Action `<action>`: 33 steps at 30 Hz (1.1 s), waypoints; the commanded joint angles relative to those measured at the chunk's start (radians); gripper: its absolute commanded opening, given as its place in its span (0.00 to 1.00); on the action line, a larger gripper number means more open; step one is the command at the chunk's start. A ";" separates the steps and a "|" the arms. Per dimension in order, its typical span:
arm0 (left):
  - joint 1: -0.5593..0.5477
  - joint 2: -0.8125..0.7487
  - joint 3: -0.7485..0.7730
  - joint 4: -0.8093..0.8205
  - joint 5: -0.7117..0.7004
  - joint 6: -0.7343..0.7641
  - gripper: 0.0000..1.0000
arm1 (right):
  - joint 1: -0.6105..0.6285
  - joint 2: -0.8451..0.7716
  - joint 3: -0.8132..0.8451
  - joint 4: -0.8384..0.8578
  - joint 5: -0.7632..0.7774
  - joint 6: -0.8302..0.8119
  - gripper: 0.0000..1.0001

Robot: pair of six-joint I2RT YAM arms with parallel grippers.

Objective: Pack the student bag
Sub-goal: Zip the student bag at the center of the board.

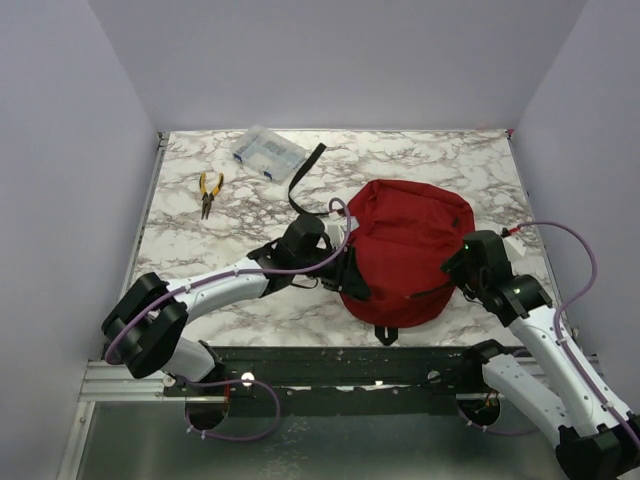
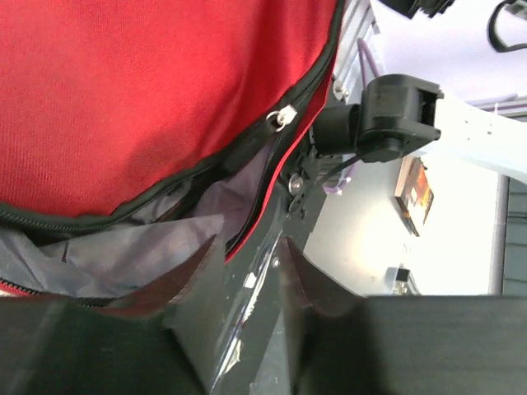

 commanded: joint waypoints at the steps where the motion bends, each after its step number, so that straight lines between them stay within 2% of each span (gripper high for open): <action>1: -0.015 -0.017 0.049 0.010 0.024 0.032 0.41 | -0.005 0.018 0.058 0.011 -0.141 -0.096 0.66; 2: -0.015 -0.012 0.056 0.010 0.020 0.037 0.42 | -0.004 0.027 0.066 -0.008 -0.175 -0.093 0.71; 4: -0.016 0.005 0.075 0.010 0.027 0.035 0.42 | -0.004 0.040 0.060 -0.036 -0.273 -0.080 0.75; 9: -0.059 0.079 0.144 0.011 0.051 0.029 0.45 | -0.004 0.068 -0.002 -0.065 -0.533 -0.013 0.75; 16: -0.231 0.213 0.221 0.013 0.043 0.004 0.41 | -0.004 -0.032 -0.070 -0.052 -0.572 0.044 0.66; 17: -0.256 0.229 0.225 0.014 0.042 -0.001 0.40 | -0.004 -0.055 -0.078 -0.042 -0.568 0.042 0.59; 18: -0.276 0.244 0.226 0.018 0.036 -0.009 0.39 | -0.004 -0.076 -0.092 -0.033 -0.566 0.049 0.46; 21: -0.314 0.257 0.218 0.025 0.017 -0.034 0.37 | -0.004 -0.114 -0.140 0.005 -0.589 0.061 0.27; 24: -0.319 0.250 0.216 0.025 0.035 -0.031 0.34 | -0.005 -0.130 -0.195 0.055 -0.617 0.067 0.01; 30: -0.283 0.141 0.168 0.025 0.012 -0.005 0.40 | -0.005 -0.177 -0.311 0.247 -0.623 0.000 0.01; 33: -0.246 0.090 0.140 0.026 -0.016 -0.014 0.44 | -0.004 -0.273 -0.366 0.381 -0.607 -0.059 0.00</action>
